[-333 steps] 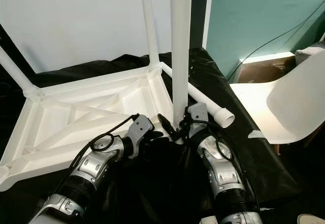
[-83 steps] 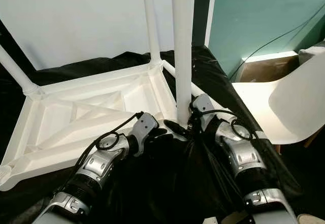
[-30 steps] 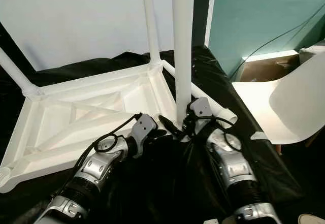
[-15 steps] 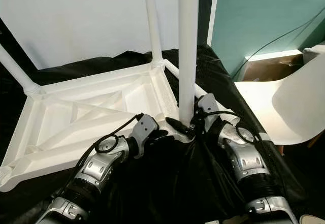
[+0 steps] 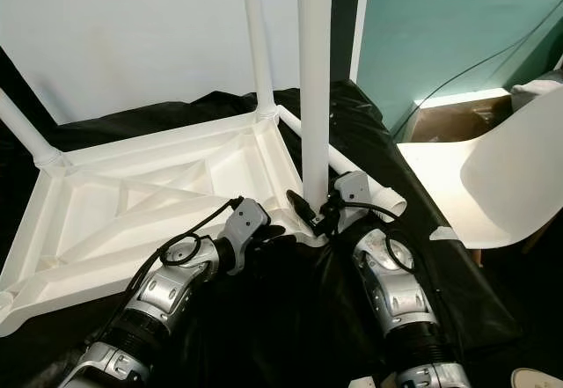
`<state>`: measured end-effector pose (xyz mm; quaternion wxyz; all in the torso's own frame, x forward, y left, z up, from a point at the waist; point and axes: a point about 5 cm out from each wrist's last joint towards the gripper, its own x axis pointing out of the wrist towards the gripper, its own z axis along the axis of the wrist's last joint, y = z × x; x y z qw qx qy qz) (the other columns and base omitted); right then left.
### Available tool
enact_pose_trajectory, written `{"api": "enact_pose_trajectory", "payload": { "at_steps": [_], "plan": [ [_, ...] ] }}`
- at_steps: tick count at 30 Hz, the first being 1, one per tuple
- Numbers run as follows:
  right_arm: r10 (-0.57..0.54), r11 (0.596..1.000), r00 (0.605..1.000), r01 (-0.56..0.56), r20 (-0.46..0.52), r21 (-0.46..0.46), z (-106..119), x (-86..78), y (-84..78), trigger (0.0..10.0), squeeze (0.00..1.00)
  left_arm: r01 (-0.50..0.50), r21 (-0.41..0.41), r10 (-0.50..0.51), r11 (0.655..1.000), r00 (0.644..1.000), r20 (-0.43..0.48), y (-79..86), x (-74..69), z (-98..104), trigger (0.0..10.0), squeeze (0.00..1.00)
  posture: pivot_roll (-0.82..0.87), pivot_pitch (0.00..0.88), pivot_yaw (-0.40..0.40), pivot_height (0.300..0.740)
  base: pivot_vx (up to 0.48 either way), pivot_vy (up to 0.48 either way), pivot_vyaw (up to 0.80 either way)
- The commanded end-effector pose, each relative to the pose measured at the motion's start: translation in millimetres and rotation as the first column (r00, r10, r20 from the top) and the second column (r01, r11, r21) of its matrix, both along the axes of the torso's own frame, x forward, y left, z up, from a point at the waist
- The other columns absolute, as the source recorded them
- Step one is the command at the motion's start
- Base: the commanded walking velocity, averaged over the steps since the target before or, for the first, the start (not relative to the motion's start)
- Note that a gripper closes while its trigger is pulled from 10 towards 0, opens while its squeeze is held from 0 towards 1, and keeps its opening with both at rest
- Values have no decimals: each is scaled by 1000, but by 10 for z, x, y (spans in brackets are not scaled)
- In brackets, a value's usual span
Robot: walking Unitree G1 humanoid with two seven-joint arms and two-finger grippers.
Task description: Building children table
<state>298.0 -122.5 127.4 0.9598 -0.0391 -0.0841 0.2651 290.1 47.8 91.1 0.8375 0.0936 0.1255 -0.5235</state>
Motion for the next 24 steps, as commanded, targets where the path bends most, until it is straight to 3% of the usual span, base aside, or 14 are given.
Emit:
{"api": "enact_pose_trajectory", "payload": {
  "at_steps": [1, 4, 10, 11, 12, 14, 15, 21, 22, 24],
  "plan": [
    [14, 1000, 998, -15, -54, -14, -116, -25, 98, 0, 0, 44, 63, -32, 997, 983, -181, -10, -201, -374, 10000, 0, 63, 0, 40, 740, 0, 0, 0],
    [-65, 998, 995, 64, -70, -5, -162, -19, 157, 0, 0, 46, 63, -34, 997, 984, -176, -11, -181, -360, 10000, 0, 59, 0, 42, 740, 0, 0, 0],
    [-52, 999, 995, 51, -80, -9, -167, -8, 194, 0, 0, 45, 63, -34, 997, 984, -175, -11, -175, -360, 10000, 0, 55, 0, 44, 740, 0, 0, 0],
    [-2, 1000, 995, 0, -96, -16, -174, -12, 222, 8314, 0, 45, 64, -33, 997, 984, -175, -9, -170, -361, 10000, 0, 54, 0, 40, 740, 0, 0, 0],
    [47, 998, 994, -49, -101, -25, -170, -20, 241, 10000, 0, 44, 64, -32, 997, 984, -174, -8, -165, -361, 10000, 0, 53, 0, 39, 740, 0, 0, 0],
    [78, 996, 992, -82, -98, -38, -162, -22, 252, 10000, 0, 43, 65, -31, 997, 984, -173, -8, -158, -360, 10000, 0, 54, 0, 37, 740, 0, 0, 0],
    [126, 991, 988, -130, -93, -42, -133, -23, 248, 10000, 1000, 42, 65, -31, 997, 985, -172, -10, -156, -358, 10000, 0, 53, 0, 36, 740, 0, 0, 0],
    [200, 977, 976, -205, -86, -52, -75, -13, 223, 10000, 1000, 43, 64, -31, 997, 985, -171, -15, -153, -356, 10000, 0, 51, 0, 34, 740, 0, 0, 0],
    [317, 937, 946, -323, -61, -131, -14, -42, 184, 10000, 0, 44, 63, -32, 997, 985, -172, -20, -153, -359, 10000, 0, 49, 0, 35, 740, 0, 0, 0],
    [351, 921, 934, -356, -57, -158, 1, -54, 170, 10000, 0, 44, 63, -33, 997, 985, -172, -21, -153, -360, 10000, 0, 49, 0, 35, 740, 0, 0, 0]
  ]
}}
